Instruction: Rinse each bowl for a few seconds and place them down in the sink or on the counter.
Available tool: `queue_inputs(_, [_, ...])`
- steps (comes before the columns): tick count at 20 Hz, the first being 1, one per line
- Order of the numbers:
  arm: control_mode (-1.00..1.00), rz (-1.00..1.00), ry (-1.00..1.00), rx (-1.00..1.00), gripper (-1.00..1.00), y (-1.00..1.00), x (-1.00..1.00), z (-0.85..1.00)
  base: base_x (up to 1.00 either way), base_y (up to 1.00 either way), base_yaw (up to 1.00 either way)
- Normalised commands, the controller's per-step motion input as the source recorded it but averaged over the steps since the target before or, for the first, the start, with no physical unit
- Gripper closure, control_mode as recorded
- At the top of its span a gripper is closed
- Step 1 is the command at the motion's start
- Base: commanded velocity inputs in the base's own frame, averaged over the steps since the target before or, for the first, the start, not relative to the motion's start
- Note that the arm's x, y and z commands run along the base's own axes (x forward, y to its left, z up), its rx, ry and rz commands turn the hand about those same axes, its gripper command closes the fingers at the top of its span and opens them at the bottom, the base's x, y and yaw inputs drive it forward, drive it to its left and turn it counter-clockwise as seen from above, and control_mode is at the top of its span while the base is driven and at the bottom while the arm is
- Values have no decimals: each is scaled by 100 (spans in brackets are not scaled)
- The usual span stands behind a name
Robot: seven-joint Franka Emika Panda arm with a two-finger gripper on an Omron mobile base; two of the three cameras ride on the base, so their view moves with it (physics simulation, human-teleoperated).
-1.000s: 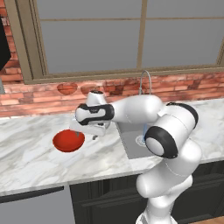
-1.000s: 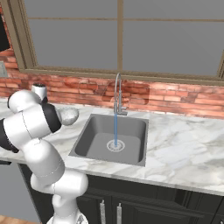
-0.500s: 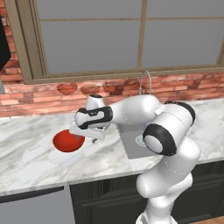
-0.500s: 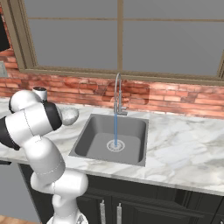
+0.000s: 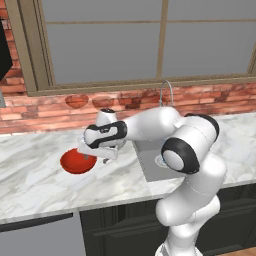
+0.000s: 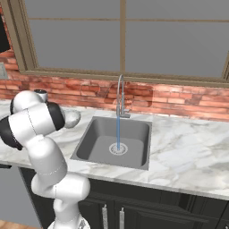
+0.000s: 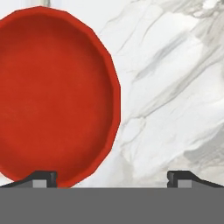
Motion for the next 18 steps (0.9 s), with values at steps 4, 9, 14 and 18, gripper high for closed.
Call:
queue_inputs(4, [-100, 0, 0, 0, -100, 16, 10, -5, 0, 0, 0])
queue_inputs(9, [-100, 0, 0, 0, -100, 12, 6, -14, 0, 0, 0])
queue_inputs(14, [-100, 0, 2, 0, -100, 0, 3, -21, 0, 0, 0])
queue_inputs(18, [-100, 0, 2, 0, -100, 0, 3, -19, 0, 0, 0])
